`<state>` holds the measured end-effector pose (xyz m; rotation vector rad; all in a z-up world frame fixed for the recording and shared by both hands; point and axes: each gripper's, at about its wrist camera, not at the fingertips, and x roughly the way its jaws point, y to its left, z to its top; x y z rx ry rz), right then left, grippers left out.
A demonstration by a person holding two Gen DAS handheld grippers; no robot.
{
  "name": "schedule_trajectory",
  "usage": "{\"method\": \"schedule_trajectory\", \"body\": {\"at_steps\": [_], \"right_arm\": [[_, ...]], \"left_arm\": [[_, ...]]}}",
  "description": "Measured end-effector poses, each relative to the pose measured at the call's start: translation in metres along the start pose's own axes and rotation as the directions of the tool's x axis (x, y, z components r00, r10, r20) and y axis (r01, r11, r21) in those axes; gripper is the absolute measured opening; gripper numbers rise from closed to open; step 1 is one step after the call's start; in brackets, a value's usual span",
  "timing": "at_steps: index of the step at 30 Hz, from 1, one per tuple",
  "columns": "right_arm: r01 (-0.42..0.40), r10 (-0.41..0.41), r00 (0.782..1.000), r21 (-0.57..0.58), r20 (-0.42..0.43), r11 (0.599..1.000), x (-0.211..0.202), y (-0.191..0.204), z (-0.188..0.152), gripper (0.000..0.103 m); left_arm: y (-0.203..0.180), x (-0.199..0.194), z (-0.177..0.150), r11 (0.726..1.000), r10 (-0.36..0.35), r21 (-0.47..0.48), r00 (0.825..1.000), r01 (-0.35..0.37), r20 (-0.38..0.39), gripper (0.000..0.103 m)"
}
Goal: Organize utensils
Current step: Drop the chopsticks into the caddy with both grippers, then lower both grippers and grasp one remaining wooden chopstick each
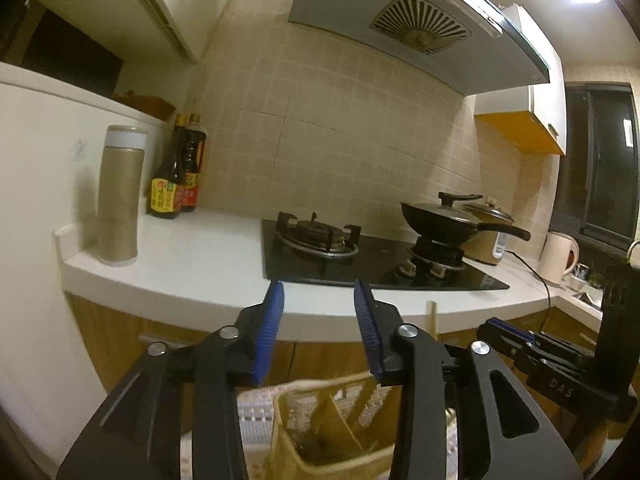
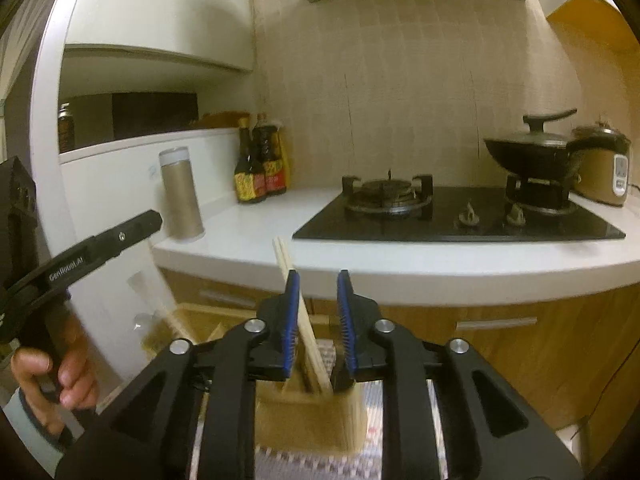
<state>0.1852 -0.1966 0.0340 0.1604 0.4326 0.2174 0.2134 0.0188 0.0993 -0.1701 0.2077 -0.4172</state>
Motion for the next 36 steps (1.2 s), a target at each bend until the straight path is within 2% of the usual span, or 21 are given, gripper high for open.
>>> {"method": "schedule_trajectory", "body": {"at_steps": [2, 4, 7, 11, 15, 18, 20, 22, 23, 24, 25, 26, 27, 28, 29, 30, 33, 34, 36], "right_arm": [[-0.015, 0.016, 0.999, 0.011, -0.031, 1.0, -0.01, -0.003, -0.006, 0.018], [-0.028, 0.029, 0.998, 0.019, -0.06, 0.999, -0.017, -0.005, -0.011, 0.024], [-0.044, 0.047, 0.994, 0.029, -0.098, 0.999, -0.029, -0.006, -0.017, 0.032], [-0.056, 0.059, 0.986, 0.026, -0.155, 0.998, -0.042, -0.001, -0.023, 0.032], [-0.041, 0.041, 0.979, 0.004, -0.199, 0.999, -0.053, 0.008, -0.029, 0.032], [-0.033, 0.028, 0.963, -0.014, -0.27, 0.999, -0.054, 0.013, -0.036, 0.032], [-0.026, 0.018, 0.937, -0.019, -0.35, 1.0, -0.052, 0.015, -0.044, 0.032], [-0.022, 0.009, 0.892, -0.023, -0.452, 0.999, -0.046, 0.016, -0.056, 0.032], [-0.023, 0.008, 0.855, -0.023, -0.518, 0.999, -0.042, 0.016, -0.064, 0.032], [-0.022, 0.006, 0.826, -0.022, -0.563, 1.0, -0.038, 0.016, -0.071, 0.032], [-0.02, 0.0, 0.782, -0.025, -0.624, 0.999, -0.034, 0.016, -0.08, 0.032], [-0.021, 0.0, 0.755, -0.024, -0.655, 0.999, -0.032, 0.016, -0.086, 0.032], [-0.024, 0.005, 0.725, -0.018, -0.688, 1.0, -0.029, 0.016, -0.094, 0.032], [-0.027, 0.01, 0.703, -0.012, -0.711, 1.0, -0.028, 0.016, -0.1, 0.032], [-0.031, 0.014, 0.675, -0.009, -0.738, 0.999, -0.027, 0.016, -0.108, 0.032], [-0.035, 0.019, 0.654, -0.004, -0.756, 0.999, -0.027, 0.016, -0.114, 0.032], [-0.035, 0.04, 0.592, 0.023, -0.805, 0.999, -0.024, 0.013, -0.129, 0.032], [-0.033, 0.043, 0.581, 0.029, -0.813, 0.999, -0.023, 0.012, -0.132, 0.032], [-0.026, 0.044, 0.553, 0.035, -0.832, 0.999, -0.022, 0.01, -0.14, 0.028]], "left_arm": [[0.004, -0.012, -0.001, 1.0, -0.021, -0.023, 1.0, 0.021, -0.013, 0.041], [0.006, -0.023, -0.001, 0.998, -0.042, -0.042, 0.999, 0.041, -0.018, 0.044], [0.007, -0.04, -0.001, 0.996, -0.062, -0.061, 0.998, 0.06, -0.028, 0.045], [-0.002, -0.061, -0.001, 0.995, -0.087, -0.06, 0.994, 0.083, -0.062, 0.046], [-0.022, -0.075, -0.007, 0.996, -0.085, -0.01, 0.99, 0.084, -0.113, 0.047], [-0.035, -0.076, -0.017, 0.999, -0.037, 0.028, 0.983, 0.042, -0.178, 0.047], [-0.04, -0.072, -0.026, 0.999, -0.012, 0.037, 0.97, 0.022, -0.242, 0.047], [-0.045, -0.061, -0.04, 0.999, -0.009, 0.032, 0.936, 0.022, -0.351, 0.047], [-0.047, -0.053, -0.05, 0.999, -0.021, 0.026, 0.903, 0.035, -0.429, 0.046], [-0.048, -0.048, -0.058, 0.999, -0.029, 0.022, 0.88, 0.045, -0.474, 0.046], [-0.049, -0.042, -0.067, 0.998, -0.039, 0.013, 0.853, 0.054, -0.52, 0.046], [-0.051, -0.035, -0.078, 0.998, -0.057, -0.002, 0.817, 0.068, -0.574, 0.046], [-0.051, -0.031, -0.084, 0.997, -0.069, -0.012, 0.799, 0.078, -0.598, 0.045], [-0.053, -0.024, -0.094, 0.995, -0.091, -0.03, 0.766, 0.093, -0.636, 0.045], [-0.053, -0.02, -0.102, 0.994, -0.105, -0.043, 0.742, 0.102, -0.662, 0.045], [-0.054, -0.017, -0.108, 0.993, -0.114, -0.052, 0.725, 0.108, -0.679, 0.045], [-0.057, -0.004, -0.129, 0.988, -0.151, -0.092, 0.656, 0.123, -0.74, 0.045], [-0.057, 0.001, -0.136, 0.988, -0.155, -0.102, 0.635, 0.119, -0.757, 0.045], [-0.06, 0.008, -0.148, 0.988, -0.149, -0.101, 0.605, 0.114, -0.782, 0.045]]}}
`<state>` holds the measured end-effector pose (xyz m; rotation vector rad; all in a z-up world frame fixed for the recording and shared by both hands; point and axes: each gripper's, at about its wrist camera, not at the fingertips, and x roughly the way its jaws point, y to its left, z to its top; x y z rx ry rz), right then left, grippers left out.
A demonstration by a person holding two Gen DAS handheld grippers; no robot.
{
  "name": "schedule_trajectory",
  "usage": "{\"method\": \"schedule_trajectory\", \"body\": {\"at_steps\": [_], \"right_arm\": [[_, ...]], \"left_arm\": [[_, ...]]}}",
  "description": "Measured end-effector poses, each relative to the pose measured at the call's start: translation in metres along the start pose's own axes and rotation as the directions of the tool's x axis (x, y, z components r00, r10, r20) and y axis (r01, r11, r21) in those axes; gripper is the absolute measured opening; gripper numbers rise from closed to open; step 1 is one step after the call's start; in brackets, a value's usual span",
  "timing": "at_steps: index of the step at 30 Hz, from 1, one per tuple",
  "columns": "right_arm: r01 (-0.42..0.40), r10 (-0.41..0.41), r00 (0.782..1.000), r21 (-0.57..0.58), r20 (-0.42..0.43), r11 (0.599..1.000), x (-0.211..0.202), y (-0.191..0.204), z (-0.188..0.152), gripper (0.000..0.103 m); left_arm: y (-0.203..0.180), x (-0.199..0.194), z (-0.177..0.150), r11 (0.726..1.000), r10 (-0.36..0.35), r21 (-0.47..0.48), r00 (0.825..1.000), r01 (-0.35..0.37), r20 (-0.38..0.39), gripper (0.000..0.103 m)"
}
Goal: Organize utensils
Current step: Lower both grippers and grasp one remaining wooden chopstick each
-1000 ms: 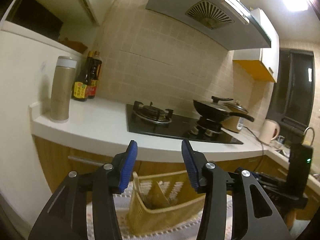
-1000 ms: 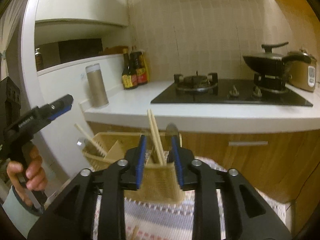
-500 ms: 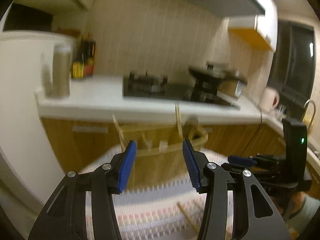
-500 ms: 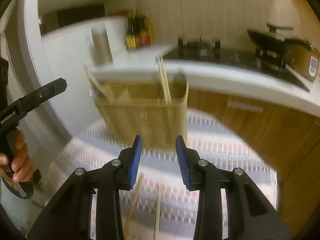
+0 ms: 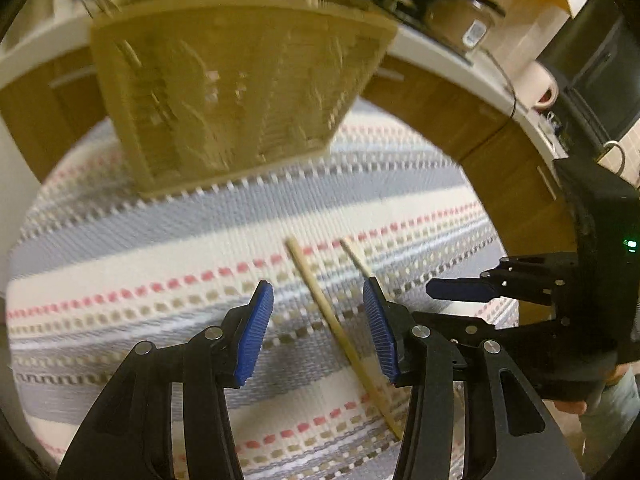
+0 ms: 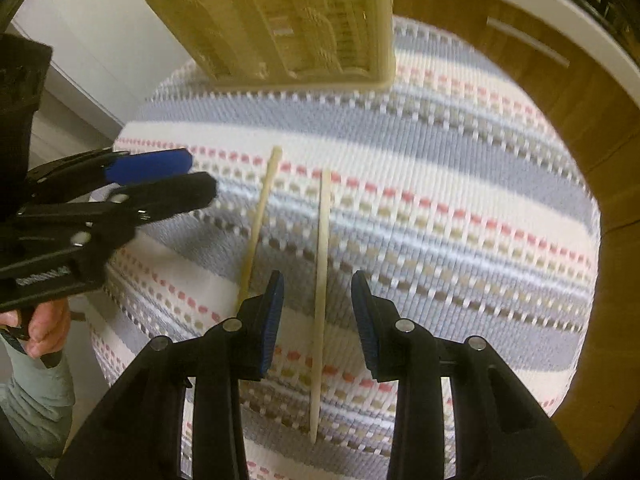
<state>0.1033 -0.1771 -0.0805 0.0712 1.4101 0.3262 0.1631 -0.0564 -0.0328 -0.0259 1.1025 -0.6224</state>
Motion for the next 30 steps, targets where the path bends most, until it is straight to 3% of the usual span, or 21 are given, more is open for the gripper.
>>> {"method": "schedule_trajectory", "body": {"at_steps": [7, 12, 19, 27, 30], "right_arm": [[0.021, -0.021, 0.998, -0.007, -0.054, 1.0, 0.017, 0.007, -0.003, 0.023], [0.036, -0.037, 0.996, -0.014, -0.076, 0.999, 0.03, 0.014, -0.003, 0.021], [0.107, -0.112, 0.992, -0.078, -0.06, 0.991, 0.04, 0.034, -0.003, 0.006], [0.115, -0.118, 0.992, -0.093, -0.031, 0.989, 0.033, 0.032, -0.02, 0.004], [0.104, -0.107, 0.994, -0.092, -0.029, 0.99, 0.025, 0.027, -0.031, 0.004]], "left_arm": [[-0.006, 0.03, -0.005, 0.999, 0.038, -0.009, 0.997, -0.038, -0.065, 0.045], [-0.014, 0.037, -0.006, 0.996, 0.084, 0.017, 0.993, -0.083, -0.082, 0.037], [-0.04, 0.051, -0.007, 0.979, 0.187, 0.098, 0.978, -0.177, -0.096, 0.033], [-0.051, 0.059, -0.008, 0.947, 0.291, 0.163, 0.954, -0.276, -0.078, 0.013], [-0.051, 0.058, -0.009, 0.94, 0.301, 0.185, 0.952, -0.285, -0.061, 0.01]]}}
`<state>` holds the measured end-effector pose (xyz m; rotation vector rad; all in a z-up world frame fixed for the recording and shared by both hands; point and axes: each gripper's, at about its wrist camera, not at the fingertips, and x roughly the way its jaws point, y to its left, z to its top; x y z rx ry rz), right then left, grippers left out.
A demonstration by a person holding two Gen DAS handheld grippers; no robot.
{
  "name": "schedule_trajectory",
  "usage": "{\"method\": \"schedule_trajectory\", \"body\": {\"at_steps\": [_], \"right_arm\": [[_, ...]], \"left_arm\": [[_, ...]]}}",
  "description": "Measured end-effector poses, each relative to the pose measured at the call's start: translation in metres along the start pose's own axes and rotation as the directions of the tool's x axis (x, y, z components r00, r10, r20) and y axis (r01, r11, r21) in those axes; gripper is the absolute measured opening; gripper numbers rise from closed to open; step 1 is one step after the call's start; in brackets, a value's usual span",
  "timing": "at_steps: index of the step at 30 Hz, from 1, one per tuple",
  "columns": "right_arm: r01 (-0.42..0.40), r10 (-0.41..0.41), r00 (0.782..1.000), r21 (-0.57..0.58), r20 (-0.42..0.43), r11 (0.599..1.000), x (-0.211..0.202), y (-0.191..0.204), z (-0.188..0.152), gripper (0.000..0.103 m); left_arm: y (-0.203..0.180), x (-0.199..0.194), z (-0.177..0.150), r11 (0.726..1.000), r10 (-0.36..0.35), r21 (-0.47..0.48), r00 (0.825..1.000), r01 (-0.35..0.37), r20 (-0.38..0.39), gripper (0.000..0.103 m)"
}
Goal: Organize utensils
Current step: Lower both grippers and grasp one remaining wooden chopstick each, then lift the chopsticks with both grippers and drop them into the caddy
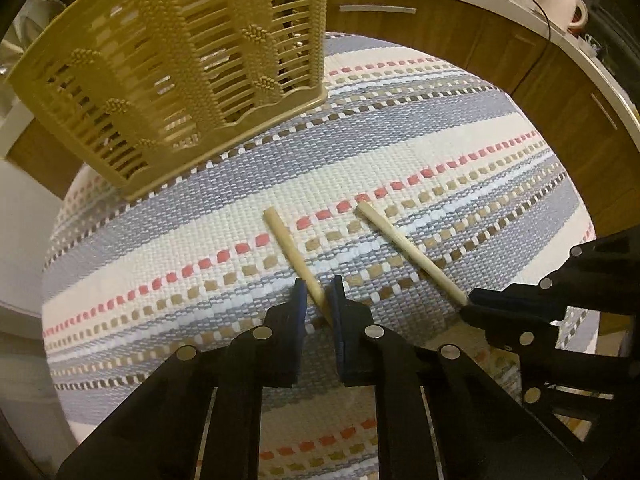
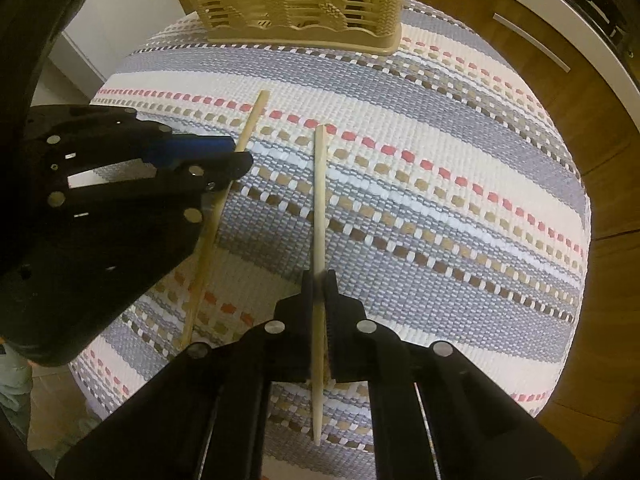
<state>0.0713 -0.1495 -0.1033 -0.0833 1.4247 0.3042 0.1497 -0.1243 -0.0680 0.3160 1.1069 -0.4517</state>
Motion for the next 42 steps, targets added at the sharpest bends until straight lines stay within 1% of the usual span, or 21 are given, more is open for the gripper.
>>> {"method": "schedule_trajectory", "body": {"at_steps": [2, 4, 7, 8, 15, 16, 17, 18, 19, 20, 22, 23, 27, 30, 35, 38, 40, 41, 42], "right_arm": [[-0.003, 0.003, 1.0, 0.002, 0.01, 1.0, -0.004, 0.0, -0.002, 0.004], [-0.01, 0.01, 1.0, 0.011, 0.02, 1.0, -0.01, -0.002, -0.005, 0.004], [-0.014, 0.013, 0.999, 0.026, 0.036, 1.0, -0.019, -0.01, -0.004, 0.004], [-0.015, 0.014, 0.999, 0.034, 0.039, 0.999, -0.021, -0.013, -0.004, 0.004], [-0.015, 0.012, 0.999, 0.077, 0.032, 0.997, -0.024, -0.034, -0.003, 0.004], [-0.012, 0.009, 1.0, 0.083, 0.027, 0.996, -0.023, -0.037, -0.003, 0.004], [-0.015, 0.013, 1.0, 0.096, 0.023, 0.995, -0.02, -0.041, -0.002, 0.004], [-0.021, 0.019, 1.0, 0.108, 0.018, 0.994, -0.018, -0.042, 0.0, 0.004], [-0.03, 0.028, 0.999, 0.121, 0.015, 0.992, -0.017, -0.045, 0.001, 0.005], [-0.042, 0.041, 0.999, 0.132, 0.012, 0.99, -0.016, -0.049, 0.002, 0.005], [-0.054, 0.053, 0.999, 0.131, 0.012, 0.99, -0.015, -0.053, 0.004, 0.006], [-0.056, 0.054, 0.998, 0.125, 0.019, 0.991, -0.018, -0.054, 0.004, 0.007], [-0.073, 0.07, 0.997, 0.115, 0.033, 0.991, -0.023, -0.059, 0.009, 0.023], [-0.064, 0.06, 0.998, 0.105, 0.037, 0.992, -0.026, -0.061, 0.012, 0.023], [-0.08, 0.082, 0.997, 0.09, -0.013, 0.993, -0.016, -0.063, 0.023, 0.023], [-0.023, 0.024, 0.999, 0.031, -0.031, 0.999, -0.013, -0.051, 0.021, 0.022], [0.033, -0.033, 0.999, 0.007, -0.035, 0.999, -0.013, -0.046, 0.021, 0.012], [0.051, -0.052, 0.998, -0.004, -0.036, 0.999, -0.013, -0.044, 0.021, 0.01], [0.053, -0.053, 0.998, -0.011, -0.038, 0.999, -0.014, -0.044, 0.022, 0.005]], "left_arm": [[-0.002, -0.001, -0.002, 1.0, 0.014, 0.013, 1.0, -0.014, 0.01, 0.009], [0.002, -0.002, -0.003, 1.0, 0.001, 0.009, 1.0, -0.001, 0.016, 0.005], [0.016, -0.007, -0.008, 0.998, -0.06, -0.02, 0.998, 0.061, 0.022, 0.0], [0.021, -0.009, -0.01, 0.997, -0.076, -0.032, 0.997, 0.077, 0.026, 0.0], [0.059, -0.023, -0.028, 0.986, -0.145, -0.074, 0.989, 0.147, 0.031, 0.0], [0.064, -0.024, -0.03, 0.983, -0.164, -0.076, 0.986, 0.166, 0.034, 0.0], [0.066, -0.025, -0.03, 0.975, -0.203, -0.084, 0.978, 0.206, 0.039, 0.0], [0.068, -0.027, -0.031, 0.969, -0.226, -0.091, 0.973, 0.228, 0.04, 0.0], [0.069, -0.027, -0.031, 0.964, -0.245, -0.095, 0.969, 0.247, 0.037, 0.005], [0.067, -0.027, -0.03, 0.963, -0.25, -0.095, 0.968, 0.253, 0.034, 0.012], [0.059, -0.024, -0.024, 0.966, -0.244, -0.083, 0.969, 0.246, 0.03, 0.019], [0.056, -0.022, -0.02, 0.968, -0.238, -0.08, 0.971, 0.239, 0.026, 0.019], [0.041, -0.004, -0.003, 0.971, -0.224, -0.093, 0.974, 0.22, -0.035, 0.019], [0.034, -0.001, 0.002, 0.977, -0.201, -0.078, 0.978, 0.197, -0.049, 0.018], [0.022, 0.005, 0.01, 0.985, -0.166, -0.053, 0.984, 0.162, -0.068, 0.016], [0.012, 0.008, 0.017, 0.99, -0.141, -0.039, 0.987, 0.138, -0.08, 0.016], [-0.001, 0.01, 0.022, 0.994, -0.112, -0.017, 0.99, 0.11, -0.086, 0.016], [-0.004, 0.01, 0.022, 0.995, -0.097, -0.006, 0.991, 0.097, -0.087, 0.014], [-0.01, 0.011, 0.022, 0.998, -0.052, 0.017, 0.995, 0.053, -0.085, 0.009]]}}
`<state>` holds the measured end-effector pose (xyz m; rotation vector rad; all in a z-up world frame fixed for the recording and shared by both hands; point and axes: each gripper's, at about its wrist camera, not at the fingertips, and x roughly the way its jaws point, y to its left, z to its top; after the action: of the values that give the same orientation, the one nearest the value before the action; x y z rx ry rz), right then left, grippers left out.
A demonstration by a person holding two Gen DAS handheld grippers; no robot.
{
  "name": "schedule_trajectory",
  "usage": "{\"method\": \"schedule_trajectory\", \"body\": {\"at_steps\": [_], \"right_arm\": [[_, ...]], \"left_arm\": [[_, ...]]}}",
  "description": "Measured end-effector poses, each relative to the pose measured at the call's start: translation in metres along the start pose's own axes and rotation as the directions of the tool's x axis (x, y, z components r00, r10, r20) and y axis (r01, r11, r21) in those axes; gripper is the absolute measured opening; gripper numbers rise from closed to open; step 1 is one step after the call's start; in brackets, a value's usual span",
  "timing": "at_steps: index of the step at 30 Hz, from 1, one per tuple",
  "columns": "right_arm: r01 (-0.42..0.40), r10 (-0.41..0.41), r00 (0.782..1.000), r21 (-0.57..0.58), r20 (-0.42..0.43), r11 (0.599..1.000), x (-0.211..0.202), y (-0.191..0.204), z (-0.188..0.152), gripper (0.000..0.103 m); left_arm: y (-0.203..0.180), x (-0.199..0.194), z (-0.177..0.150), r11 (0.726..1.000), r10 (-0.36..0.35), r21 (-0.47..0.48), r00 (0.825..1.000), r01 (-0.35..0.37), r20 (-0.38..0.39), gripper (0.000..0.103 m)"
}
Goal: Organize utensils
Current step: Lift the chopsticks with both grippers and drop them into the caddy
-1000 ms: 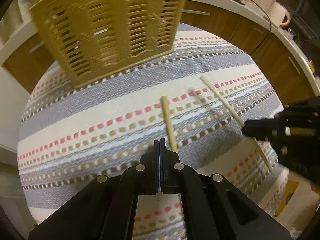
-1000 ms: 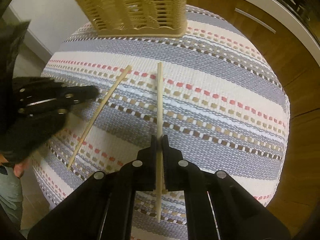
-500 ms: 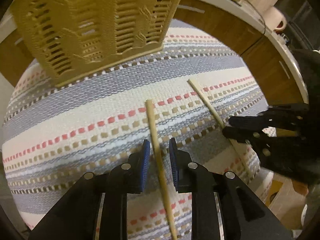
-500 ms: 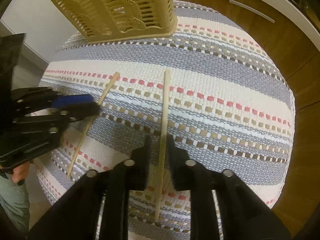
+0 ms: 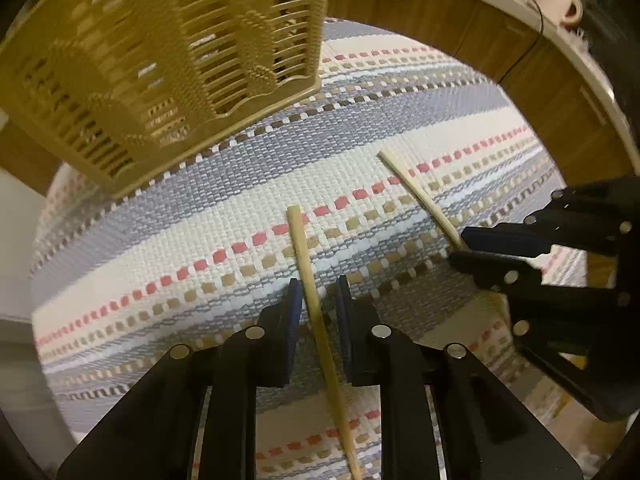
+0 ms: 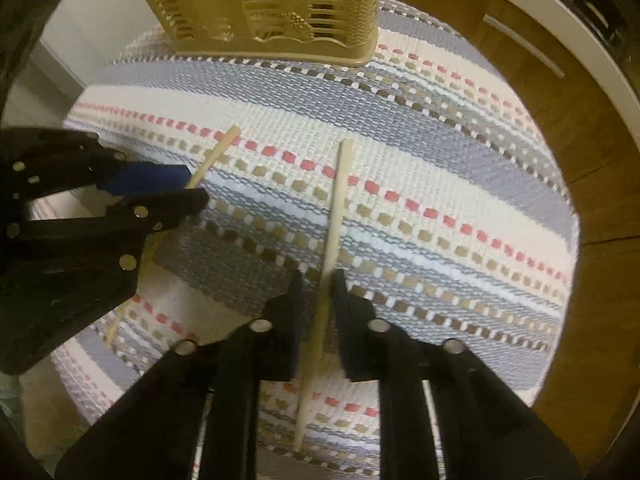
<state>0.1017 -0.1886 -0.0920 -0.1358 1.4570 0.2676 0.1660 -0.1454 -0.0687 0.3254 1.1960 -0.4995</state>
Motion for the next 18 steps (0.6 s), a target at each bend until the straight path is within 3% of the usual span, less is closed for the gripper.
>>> {"method": "schedule_trajectory", "body": {"at_steps": [2, 5, 10, 14, 16, 17, 18], "right_arm": [[-0.001, 0.001, 1.0, 0.008, 0.0, 1.0, 0.0, 0.0, 0.001, 0.004], [-0.036, 0.036, 0.999, 0.02, 0.014, 0.999, -0.003, -0.005, -0.004, 0.004], [-0.076, 0.073, 0.991, 0.022, 0.112, 0.997, -0.034, -0.013, -0.017, 0.004], [-0.104, 0.1, 0.962, 0.003, 0.255, 0.995, -0.081, -0.019, -0.019, 0.004], [-0.107, 0.103, 0.938, -0.006, 0.33, 0.994, -0.104, -0.018, -0.017, 0.004], [-0.106, 0.102, 0.916, -0.011, 0.388, 0.994, -0.12, -0.019, -0.017, 0.004], [-0.099, 0.095, 0.899, -0.014, 0.428, 0.995, -0.13, -0.017, -0.015, 0.004]], "left_arm": [[-0.009, 0.001, -0.001, 0.999, 0.051, 0.019, 0.999, -0.051, 0.014, 0.004], [-0.012, 0.002, -0.004, 0.998, 0.061, 0.008, 0.997, -0.061, 0.039, 0.003], [0.001, -0.028, -0.012, 0.998, -0.021, -0.058, 0.984, 0.032, 0.175, 0.003], [0.009, -0.083, -0.018, 0.992, -0.047, -0.089, 0.934, 0.083, 0.353, 0.003], [0.02, -0.117, -0.022, 0.989, -0.053, -0.102, 0.889, 0.111, 0.455, 0.003], [0.024, -0.137, -0.024, 0.987, -0.053, -0.104, 0.856, 0.124, 0.515, 0.003], [0.03, -0.149, -0.028, 0.986, -0.053, -0.104, 0.834, 0.13, 0.549, 0.003]]}}
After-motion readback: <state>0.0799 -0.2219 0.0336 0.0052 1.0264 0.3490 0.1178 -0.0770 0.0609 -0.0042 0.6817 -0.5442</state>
